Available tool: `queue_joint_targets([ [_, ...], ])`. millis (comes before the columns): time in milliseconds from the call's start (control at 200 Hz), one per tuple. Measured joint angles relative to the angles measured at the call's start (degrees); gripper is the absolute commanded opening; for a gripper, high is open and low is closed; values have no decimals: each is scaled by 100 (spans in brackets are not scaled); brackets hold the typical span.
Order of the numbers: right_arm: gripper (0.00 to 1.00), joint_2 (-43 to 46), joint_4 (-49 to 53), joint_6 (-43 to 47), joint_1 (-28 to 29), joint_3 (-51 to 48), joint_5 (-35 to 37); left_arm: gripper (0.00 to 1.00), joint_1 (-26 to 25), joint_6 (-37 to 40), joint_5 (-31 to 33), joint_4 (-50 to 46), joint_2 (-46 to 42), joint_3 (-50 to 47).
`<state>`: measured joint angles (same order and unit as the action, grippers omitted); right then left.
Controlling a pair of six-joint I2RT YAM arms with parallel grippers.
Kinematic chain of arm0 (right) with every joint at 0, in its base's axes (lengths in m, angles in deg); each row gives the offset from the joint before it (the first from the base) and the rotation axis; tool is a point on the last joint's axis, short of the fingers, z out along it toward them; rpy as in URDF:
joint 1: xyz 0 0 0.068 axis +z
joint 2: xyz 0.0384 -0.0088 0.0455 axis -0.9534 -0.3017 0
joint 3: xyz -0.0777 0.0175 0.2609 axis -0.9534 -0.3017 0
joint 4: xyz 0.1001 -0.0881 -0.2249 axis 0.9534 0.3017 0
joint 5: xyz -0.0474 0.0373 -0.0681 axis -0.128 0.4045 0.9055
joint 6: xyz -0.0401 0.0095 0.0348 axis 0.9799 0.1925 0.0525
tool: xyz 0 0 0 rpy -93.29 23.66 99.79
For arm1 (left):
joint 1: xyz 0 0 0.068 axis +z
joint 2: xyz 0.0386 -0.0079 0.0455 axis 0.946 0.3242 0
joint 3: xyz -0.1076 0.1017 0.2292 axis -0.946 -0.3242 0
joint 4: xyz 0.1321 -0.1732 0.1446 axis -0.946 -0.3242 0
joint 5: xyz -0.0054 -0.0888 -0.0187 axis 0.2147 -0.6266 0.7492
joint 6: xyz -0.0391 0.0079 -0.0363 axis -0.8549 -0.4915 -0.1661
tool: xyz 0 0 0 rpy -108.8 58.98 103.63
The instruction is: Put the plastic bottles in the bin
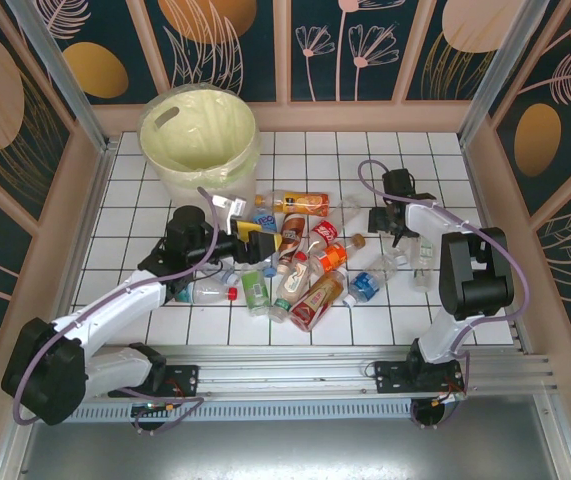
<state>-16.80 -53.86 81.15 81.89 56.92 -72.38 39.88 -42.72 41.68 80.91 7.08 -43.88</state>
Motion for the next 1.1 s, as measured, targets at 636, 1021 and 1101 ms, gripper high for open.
queue_joint_targets([
  [636, 75, -162, -177, 13, -109, 133, 166, 99, -144, -46, 264, 0, 267, 208],
  [1021, 72, -503, -249, 131, -203, 584, 142, 99, -184, -90, 448, 2, 256, 254],
  [1101, 72, -614, -264, 131, -203, 717, 140, 99, -184, -90, 479, 2, 216, 254],
])
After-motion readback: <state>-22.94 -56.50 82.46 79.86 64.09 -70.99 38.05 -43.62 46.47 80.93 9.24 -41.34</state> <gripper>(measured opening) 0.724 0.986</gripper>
